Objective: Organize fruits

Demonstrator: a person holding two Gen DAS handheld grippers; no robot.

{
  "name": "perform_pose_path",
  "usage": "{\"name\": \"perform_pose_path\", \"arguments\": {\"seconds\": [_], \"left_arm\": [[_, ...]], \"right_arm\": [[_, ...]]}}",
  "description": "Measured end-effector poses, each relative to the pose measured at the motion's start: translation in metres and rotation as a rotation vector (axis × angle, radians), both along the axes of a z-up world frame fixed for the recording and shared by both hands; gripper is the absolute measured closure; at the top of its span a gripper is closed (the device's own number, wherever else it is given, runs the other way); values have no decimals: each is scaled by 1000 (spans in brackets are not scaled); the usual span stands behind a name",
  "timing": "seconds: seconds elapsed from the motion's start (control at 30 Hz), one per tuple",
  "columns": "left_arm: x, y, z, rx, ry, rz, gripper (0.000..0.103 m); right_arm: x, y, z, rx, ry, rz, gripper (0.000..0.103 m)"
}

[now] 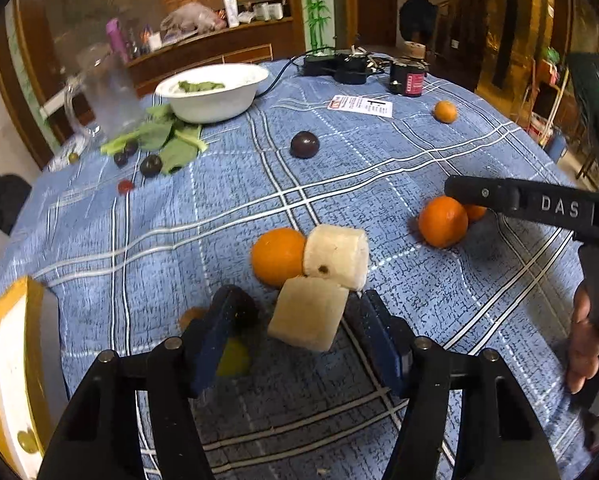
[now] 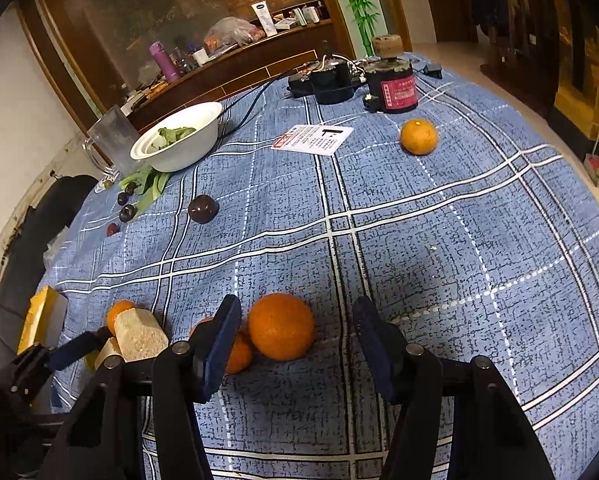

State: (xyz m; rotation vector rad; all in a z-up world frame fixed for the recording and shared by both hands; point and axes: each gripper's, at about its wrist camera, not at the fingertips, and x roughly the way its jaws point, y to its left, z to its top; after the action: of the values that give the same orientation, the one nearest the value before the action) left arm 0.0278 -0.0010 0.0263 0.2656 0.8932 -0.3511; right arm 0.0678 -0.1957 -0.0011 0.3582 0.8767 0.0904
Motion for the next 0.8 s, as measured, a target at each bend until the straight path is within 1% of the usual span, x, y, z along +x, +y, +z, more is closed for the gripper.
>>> {"name": "perform_pose_path", "arguments": {"seconds": [0.03,0.07,0.1,0.17,0.27,0.33,0.43,0.5,0.53,0.57,0.63,0.73,0.8], "left_arm": [[-3,-3,-1,15,-13,-15,49],[-5,-4,-1,30,-25,-22,68],[-8,-6,-2,53,-32,-37,69],[-12,-5,-1,66,-40,-42,70],[-10,0,-1,41,-26,-39,71],[-8,0,-1,27,-24,-40,70],[-9,-8,-4,54,-39,-48,64],[-12,-14,-6,99,-64,-45,65],[-13,-15,-6,113,-76,-38,70],[-13,-13,-4,95,-67,-38,70],[-11,-4,-1,18,-26,-25,70],[-16,3,5,-6,-29,7,70],[-24,10,12,-41,-29,20,70]], "right_arm": [[0,-2,-2,16,1,0,44],[0,-4,-3,40,2,5,49],[0,-6,-4,73,5,14,56],[-1,-8,-4,129,7,33,66],[-2,-5,-3,121,6,33,66],[-3,-6,-4,132,5,36,66],[-3,-8,-6,165,-1,44,64],[-2,-11,-9,204,4,46,63],[-2,-13,-10,222,9,53,64],[-2,-14,-11,234,12,55,66],[-3,-16,-11,247,13,53,66],[-5,-17,-8,266,2,56,66],[-8,-19,-6,272,-13,51,66]]}}
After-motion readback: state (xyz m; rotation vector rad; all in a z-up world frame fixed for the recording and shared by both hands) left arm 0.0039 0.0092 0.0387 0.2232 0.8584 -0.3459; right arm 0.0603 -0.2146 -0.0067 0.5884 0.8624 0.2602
